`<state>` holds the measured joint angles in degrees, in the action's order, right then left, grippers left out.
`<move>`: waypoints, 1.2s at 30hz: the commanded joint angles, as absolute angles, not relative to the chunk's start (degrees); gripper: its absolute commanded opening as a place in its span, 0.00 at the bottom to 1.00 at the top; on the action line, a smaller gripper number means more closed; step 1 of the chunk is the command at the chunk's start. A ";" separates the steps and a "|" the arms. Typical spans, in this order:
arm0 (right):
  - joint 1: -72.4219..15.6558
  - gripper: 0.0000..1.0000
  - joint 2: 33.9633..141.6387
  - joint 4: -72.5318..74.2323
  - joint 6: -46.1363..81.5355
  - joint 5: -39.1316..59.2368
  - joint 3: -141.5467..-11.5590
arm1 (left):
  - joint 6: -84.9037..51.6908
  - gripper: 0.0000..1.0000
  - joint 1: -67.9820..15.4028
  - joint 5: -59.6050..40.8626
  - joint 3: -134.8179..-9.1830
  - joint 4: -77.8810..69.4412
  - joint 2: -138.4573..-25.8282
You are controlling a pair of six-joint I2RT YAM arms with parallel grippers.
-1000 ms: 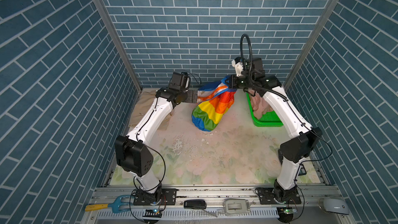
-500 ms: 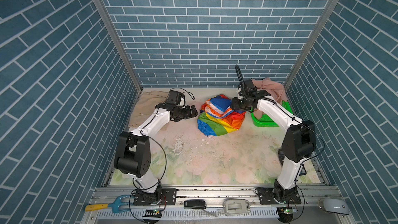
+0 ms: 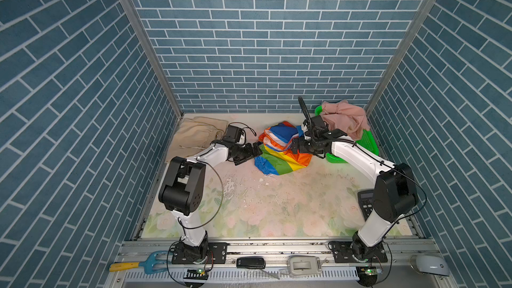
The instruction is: Fold and stack the shorts
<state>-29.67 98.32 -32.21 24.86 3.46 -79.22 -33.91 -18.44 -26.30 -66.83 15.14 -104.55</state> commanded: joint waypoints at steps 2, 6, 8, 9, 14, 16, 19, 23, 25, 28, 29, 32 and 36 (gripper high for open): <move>-29.15 0.99 95.07 -28.61 27.58 4.72 -77.37 | -34.42 0.89 -20.21 -25.56 -67.37 13.58 -107.50; -28.27 0.99 93.57 -27.58 28.12 6.83 -75.21 | -36.24 0.74 -20.91 -26.79 -66.75 10.80 -109.81; -27.80 0.99 92.87 -27.18 28.38 7.35 -74.26 | -36.60 0.64 -21.55 -26.59 -67.17 9.90 -110.08; -27.53 0.99 92.65 -26.90 28.60 7.75 -73.79 | -36.77 0.54 -21.92 -26.78 -67.68 9.59 -110.24; -26.99 0.99 91.26 -26.39 29.00 8.47 -72.10 | -39.44 0.09 -22.77 -31.94 -71.14 8.66 -108.89; -26.77 0.99 90.66 -26.38 29.09 8.44 -71.27 | -40.83 0.00 -22.80 -33.38 -73.88 8.73 -105.66; -26.65 0.99 89.71 -25.89 29.73 8.79 -69.97 | -43.48 0.00 -22.85 -35.23 -80.63 9.79 -101.72; -26.66 0.99 86.68 -22.99 31.40 10.40 -66.87 | -46.34 0.00 -22.78 -36.83 -91.63 12.39 -101.12; -26.64 0.99 84.53 -20.86 32.91 11.02 -64.49 | -48.15 0.00 -22.75 -36.91 -95.61 12.28 -101.58; -26.63 0.99 81.84 -17.73 34.91 12.01 -60.48 | -49.23 0.00 -22.73 -35.87 -99.72 12.04 -102.59; -26.71 0.99 81.15 -16.92 35.40 12.12 -59.28 | -49.44 0.00 -22.75 -35.61 -100.83 12.09 -103.01; -26.85 0.99 79.34 -15.10 36.56 12.61 -56.46 | -50.46 0.00 -22.69 -35.35 -103.41 11.93 -104.05; -27.72 0.99 78.31 -14.74 36.28 11.70 -55.99 | -53.08 0.00 -22.90 -34.97 -104.41 9.08 -103.41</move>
<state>-27.05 79.83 -17.30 34.33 11.60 -56.05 -50.85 -22.70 -35.14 -102.63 10.90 -103.22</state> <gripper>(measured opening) 0.988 0.087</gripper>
